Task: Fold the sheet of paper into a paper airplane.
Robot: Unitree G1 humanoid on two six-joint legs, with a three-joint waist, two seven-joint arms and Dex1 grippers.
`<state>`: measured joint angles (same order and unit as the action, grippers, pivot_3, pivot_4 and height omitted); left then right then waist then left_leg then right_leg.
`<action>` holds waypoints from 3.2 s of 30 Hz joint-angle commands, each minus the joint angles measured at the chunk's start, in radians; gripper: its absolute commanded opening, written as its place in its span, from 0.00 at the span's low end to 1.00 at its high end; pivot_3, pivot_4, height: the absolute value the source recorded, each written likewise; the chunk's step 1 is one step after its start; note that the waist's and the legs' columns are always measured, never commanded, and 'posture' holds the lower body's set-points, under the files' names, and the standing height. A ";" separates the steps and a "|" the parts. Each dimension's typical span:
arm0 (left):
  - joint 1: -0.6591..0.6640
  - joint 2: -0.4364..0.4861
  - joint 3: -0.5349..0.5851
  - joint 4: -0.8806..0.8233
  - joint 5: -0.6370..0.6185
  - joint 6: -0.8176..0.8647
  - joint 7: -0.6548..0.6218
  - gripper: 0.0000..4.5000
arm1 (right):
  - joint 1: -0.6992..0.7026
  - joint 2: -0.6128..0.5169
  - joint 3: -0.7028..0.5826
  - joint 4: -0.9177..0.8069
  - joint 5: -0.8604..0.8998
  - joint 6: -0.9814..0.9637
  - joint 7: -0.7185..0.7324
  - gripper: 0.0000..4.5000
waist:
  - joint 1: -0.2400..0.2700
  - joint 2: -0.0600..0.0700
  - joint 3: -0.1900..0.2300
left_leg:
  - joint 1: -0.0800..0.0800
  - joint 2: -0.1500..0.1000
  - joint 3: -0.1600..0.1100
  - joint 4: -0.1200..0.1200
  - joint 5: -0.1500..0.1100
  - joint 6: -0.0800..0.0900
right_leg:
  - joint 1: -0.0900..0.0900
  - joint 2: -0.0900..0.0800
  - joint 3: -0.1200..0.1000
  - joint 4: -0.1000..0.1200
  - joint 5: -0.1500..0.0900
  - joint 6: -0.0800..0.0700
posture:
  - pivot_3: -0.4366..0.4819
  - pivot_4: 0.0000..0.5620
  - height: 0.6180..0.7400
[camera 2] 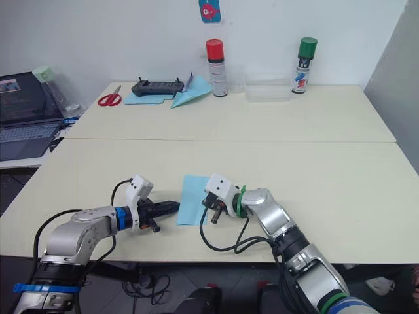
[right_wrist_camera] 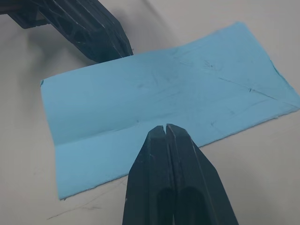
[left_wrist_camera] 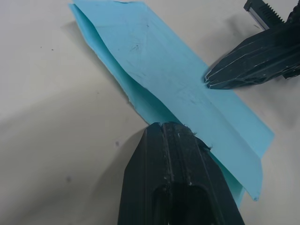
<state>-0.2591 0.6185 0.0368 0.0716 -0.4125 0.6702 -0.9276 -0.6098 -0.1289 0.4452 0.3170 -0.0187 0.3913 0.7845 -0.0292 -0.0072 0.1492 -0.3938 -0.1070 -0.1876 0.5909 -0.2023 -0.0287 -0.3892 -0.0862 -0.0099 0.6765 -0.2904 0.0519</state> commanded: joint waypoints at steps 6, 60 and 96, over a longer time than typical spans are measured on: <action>-0.079 -0.039 0.001 -0.036 -0.034 0.001 -0.002 0.00 | 0.011 0.005 -0.018 -0.029 0.012 0.064 -0.003 0.01 | -0.001 -0.001 0.000 | -0.001 0.000 0.000 0.000 0.000 0.000 | 0.000 0.000 0.000 0.000 0.000 0.000 | 0.48 0.27 1.00; -0.147 -0.093 -0.113 -0.038 0.033 -0.093 -0.010 0.00 | -0.069 0.247 -0.620 -0.332 0.501 1.083 -0.479 0.01 | -0.012 -0.006 0.011 | -0.011 0.000 0.005 0.001 0.001 -0.002 | -0.014 0.000 0.002 0.004 0.007 -0.010 | 0.48 0.27 1.00; -0.296 -0.125 -0.312 0.382 0.351 -0.477 -0.042 0.00 | 0.028 -0.013 -0.693 -0.441 0.523 1.120 -0.481 0.01 | 0.001 -0.005 0.010 | -0.004 0.000 0.003 0.002 0.003 0.001 | -0.002 0.000 -0.001 0.003 0.005 -0.003 | 0.48 0.27 1.00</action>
<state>-0.5619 0.4917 -0.2540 0.4067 -0.1100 0.1853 -0.9848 -0.5834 -0.1350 -0.2470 -0.1126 0.4940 1.5310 0.2945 -0.0282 -0.0123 0.1594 -0.3978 -0.1072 -0.1852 0.5930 -0.1990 -0.0274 -0.3909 -0.0864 -0.0110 0.6797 -0.2858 0.0493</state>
